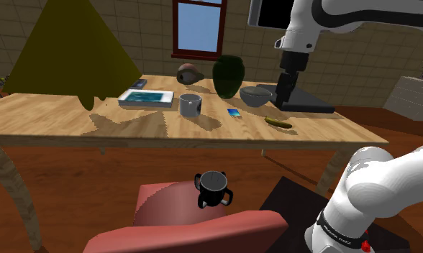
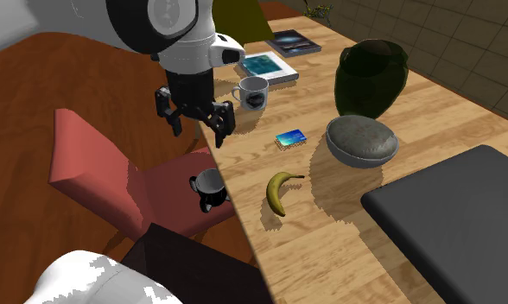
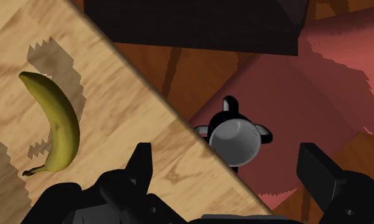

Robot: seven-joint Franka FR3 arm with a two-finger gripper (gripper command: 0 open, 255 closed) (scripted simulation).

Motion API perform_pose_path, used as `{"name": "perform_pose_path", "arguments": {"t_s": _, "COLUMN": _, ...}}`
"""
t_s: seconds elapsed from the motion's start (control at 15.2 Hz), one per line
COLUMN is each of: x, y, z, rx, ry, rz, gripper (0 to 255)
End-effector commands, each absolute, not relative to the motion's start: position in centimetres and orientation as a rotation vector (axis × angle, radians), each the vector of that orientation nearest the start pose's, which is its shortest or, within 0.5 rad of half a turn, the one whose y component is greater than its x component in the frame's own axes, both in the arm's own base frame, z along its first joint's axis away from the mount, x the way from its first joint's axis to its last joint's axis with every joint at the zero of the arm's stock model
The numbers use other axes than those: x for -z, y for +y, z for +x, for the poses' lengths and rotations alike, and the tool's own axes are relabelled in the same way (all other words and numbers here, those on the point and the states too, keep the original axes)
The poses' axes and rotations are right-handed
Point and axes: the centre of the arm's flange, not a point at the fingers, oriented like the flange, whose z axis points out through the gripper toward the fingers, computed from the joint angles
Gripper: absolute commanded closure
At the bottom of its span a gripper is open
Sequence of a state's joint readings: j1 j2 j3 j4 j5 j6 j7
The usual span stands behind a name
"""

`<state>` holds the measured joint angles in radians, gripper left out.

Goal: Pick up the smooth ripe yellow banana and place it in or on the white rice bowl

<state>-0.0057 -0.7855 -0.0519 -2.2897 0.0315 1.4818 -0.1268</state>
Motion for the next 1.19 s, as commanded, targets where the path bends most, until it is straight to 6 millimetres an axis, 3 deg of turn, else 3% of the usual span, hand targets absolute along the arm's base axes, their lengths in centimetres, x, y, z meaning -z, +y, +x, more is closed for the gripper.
{"name": "perform_pose_path", "arguments": {"t_s": 0.0, "x": -61.3, "y": -1.9, "z": 29.8, "rx": -0.026, "ry": -0.134, "rz": -3.069, "gripper": 0}}
{"name": "perform_pose_path", "arguments": {"t_s": 0.92, "x": -52.3, "y": -18.3, "z": 33.4, "rx": 0.034, "ry": -0.14, "rz": -3.022, "gripper": 0}}
{"name": "perform_pose_path", "arguments": {"t_s": 0.99, "x": -51.7, "y": -19.2, "z": 33.7, "rx": 0.038, "ry": -0.14, "rz": -3.019, "gripper": 0}}
{"name": "perform_pose_path", "arguments": {"t_s": 1.12, "x": -50.7, "y": -19.1, "z": 33.7, "rx": 0.038, "ry": -0.14, "rz": -3.019, "gripper": 0}}
